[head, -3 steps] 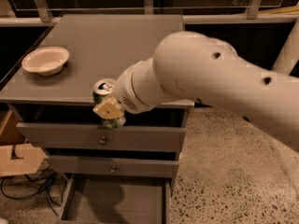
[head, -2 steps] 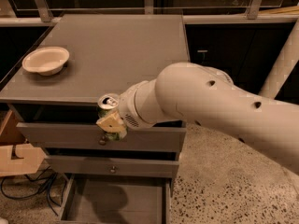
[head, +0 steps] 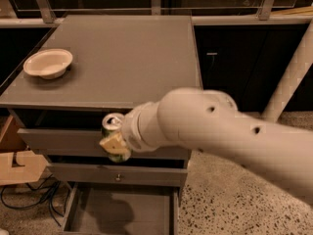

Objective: Place green can into bottom drawer

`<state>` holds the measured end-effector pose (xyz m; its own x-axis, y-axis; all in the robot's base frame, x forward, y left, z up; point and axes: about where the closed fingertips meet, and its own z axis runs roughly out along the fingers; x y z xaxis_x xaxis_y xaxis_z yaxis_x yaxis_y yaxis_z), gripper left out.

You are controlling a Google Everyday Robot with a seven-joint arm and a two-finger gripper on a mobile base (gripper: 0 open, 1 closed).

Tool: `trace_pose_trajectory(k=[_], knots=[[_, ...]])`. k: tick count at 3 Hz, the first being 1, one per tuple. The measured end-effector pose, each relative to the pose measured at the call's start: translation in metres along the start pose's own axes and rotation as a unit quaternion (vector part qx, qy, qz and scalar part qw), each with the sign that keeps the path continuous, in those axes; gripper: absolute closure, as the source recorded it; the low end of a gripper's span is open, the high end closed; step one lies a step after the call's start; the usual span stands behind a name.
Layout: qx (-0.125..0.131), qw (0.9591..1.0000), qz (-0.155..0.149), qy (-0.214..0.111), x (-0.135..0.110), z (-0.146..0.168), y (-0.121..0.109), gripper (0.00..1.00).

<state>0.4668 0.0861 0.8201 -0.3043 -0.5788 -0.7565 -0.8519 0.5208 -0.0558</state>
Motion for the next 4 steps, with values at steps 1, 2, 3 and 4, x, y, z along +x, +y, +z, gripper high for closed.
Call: trace_pose_trajectory(k=[1,2,3,4], knots=[[-0.006,0.9991,0.041,0.006,0.04,0.032,0.016,1.0],[-0.016,0.9969,0.075,0.015,0.076,0.056,0.031,1.0],[-0.016,0.9969,0.075,0.015,0.076,0.056,0.031,1.0],[-0.011,0.9954,0.094,0.01,0.081,0.061,0.034,1.0]])
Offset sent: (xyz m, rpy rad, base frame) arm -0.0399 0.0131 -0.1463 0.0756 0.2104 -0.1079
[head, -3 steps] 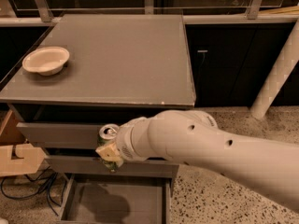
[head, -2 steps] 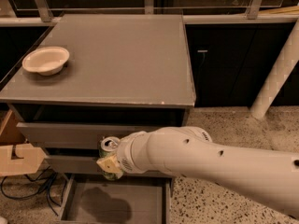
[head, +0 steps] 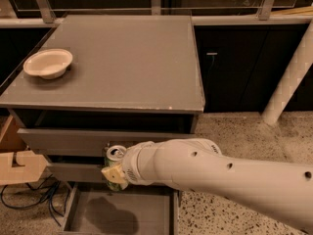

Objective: Place green can into bottom drawer

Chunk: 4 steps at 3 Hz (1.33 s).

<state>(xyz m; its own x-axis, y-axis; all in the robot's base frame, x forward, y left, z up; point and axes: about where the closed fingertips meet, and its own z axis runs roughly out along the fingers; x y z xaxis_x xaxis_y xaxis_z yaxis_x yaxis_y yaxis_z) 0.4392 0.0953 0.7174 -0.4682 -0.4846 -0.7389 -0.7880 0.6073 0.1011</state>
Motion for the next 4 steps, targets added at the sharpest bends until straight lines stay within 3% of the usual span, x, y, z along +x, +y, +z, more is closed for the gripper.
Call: trace_pose_trajectory(k=[1,2,4], knots=[[0.013,0.9992,0.032,-0.021,0.015,0.014,0.002,1.0],[0.058,0.9936,0.048,-0.085,0.006,0.02,-0.02,1.0],[0.069,0.9913,0.046,-0.103,-0.004,0.017,-0.025,1.0]])
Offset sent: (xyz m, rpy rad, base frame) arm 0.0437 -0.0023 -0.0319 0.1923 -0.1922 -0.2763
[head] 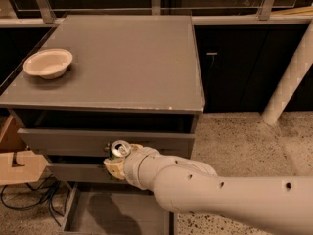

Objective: Place green can into bottom drawer

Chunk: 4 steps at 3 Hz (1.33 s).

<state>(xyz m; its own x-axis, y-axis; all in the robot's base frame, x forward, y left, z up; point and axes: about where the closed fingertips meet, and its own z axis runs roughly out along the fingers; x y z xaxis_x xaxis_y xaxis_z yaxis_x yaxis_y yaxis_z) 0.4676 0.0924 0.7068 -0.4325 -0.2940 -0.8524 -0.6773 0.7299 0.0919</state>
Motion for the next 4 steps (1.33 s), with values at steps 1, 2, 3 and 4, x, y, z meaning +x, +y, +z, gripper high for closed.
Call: trace_pose_trajectory(k=[1,2,3,4], knots=[[0.035,0.999,0.024,-0.016,0.01,0.009,-0.015,1.0],[0.067,0.9964,0.04,-0.032,0.019,0.027,-0.025,1.0],[0.082,0.9946,0.042,-0.048,0.009,0.024,-0.032,1.0],[0.081,0.9947,0.042,-0.048,0.009,0.024,-0.032,1.0]])
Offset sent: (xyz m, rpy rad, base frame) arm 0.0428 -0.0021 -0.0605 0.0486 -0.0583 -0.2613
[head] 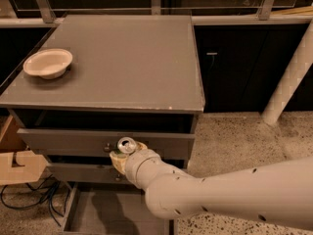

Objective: Place green can into bottom drawer

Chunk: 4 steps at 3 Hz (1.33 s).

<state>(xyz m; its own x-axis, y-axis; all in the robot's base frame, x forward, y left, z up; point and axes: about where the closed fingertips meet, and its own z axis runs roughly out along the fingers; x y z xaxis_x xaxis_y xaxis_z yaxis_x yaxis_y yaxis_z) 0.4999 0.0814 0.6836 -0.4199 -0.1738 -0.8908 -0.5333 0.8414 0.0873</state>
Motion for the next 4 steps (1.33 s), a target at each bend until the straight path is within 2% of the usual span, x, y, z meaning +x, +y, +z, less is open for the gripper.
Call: trace_pose_trajectory(k=[1,3,4], knots=[[0.002,0.9996,0.026,0.012,0.024,-0.002,0.011,1.0],[0.011,0.9951,0.085,0.05,0.098,0.009,0.035,1.0],[0.011,0.9951,0.085,0.05,0.098,0.009,0.035,1.0]])
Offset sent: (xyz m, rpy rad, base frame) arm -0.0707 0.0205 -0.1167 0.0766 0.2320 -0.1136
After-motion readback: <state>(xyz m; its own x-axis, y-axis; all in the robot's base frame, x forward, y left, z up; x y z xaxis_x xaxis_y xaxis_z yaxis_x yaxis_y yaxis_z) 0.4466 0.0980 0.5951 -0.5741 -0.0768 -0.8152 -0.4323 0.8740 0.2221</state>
